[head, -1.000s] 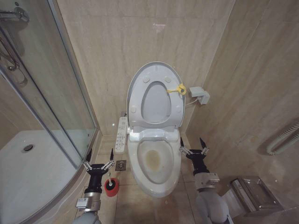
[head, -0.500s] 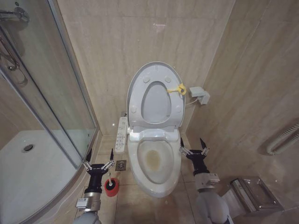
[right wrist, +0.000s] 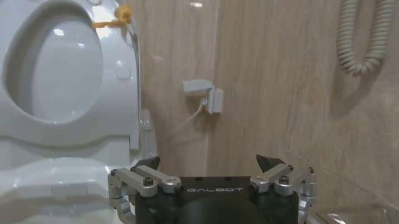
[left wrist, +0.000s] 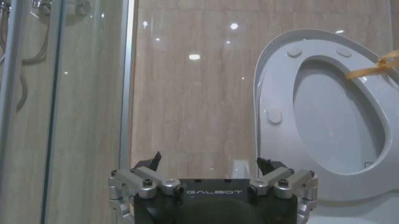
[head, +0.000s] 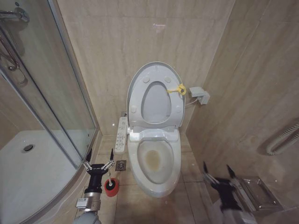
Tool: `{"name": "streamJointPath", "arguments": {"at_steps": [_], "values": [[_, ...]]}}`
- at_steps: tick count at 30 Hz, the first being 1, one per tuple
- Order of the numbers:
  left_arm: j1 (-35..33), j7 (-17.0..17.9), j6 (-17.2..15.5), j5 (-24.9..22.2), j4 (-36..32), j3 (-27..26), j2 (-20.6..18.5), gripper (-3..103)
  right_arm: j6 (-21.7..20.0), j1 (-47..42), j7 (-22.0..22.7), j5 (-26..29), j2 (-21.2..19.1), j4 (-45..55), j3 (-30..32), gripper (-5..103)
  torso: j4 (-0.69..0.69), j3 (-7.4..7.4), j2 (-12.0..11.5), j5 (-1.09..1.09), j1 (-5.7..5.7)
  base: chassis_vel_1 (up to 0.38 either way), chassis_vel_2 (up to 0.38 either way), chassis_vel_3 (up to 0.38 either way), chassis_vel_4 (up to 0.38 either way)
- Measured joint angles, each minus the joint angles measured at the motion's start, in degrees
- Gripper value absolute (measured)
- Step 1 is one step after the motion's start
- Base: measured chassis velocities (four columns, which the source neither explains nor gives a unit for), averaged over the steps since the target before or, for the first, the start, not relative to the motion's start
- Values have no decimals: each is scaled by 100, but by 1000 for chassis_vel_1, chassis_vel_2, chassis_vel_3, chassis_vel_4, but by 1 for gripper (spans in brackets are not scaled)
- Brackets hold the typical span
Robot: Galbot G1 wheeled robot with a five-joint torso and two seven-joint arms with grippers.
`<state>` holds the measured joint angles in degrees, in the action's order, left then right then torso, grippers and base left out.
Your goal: Open the toilet lid, clean the toilet bowl with a toilet brush, close the toilet lid, and flush.
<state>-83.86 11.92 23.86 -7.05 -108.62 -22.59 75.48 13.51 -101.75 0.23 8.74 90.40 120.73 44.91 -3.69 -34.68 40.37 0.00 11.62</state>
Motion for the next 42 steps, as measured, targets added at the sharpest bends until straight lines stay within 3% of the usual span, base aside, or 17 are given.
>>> {"name": "streamJointPath", "arguments": {"at_steps": [2,9,16,22,36,42], "values": [[0,0,0,0,0,0,0,100,260,98,-214,197,22,-56,-51,100,4,0,0,0,0,0,0,0,0],[0,0,0,0,0,0,0,100,332,473,-420,154,161,-226,-279,100,3,0,0,0,1,0,0,0,0],[0,0,0,0,0,1,0,100,327,971,-503,17,182,-390,-555,100,2,-1,0,0,1,0,0,0,0],[0,0,0,0,0,1,0,100,87,1365,-485,10,169,-399,-744,100,3,-1,-1,0,1,0,0,0,0],[-1,0,0,0,0,1,0,100,181,1591,-592,460,-117,-639,-644,100,2,0,0,1,0,-19,17,18,-20],[3,0,0,0,0,1,0,100,419,1627,-558,584,-214,-764,-521,100,2,-3,-2,1,6,-95,93,91,-97]]}}
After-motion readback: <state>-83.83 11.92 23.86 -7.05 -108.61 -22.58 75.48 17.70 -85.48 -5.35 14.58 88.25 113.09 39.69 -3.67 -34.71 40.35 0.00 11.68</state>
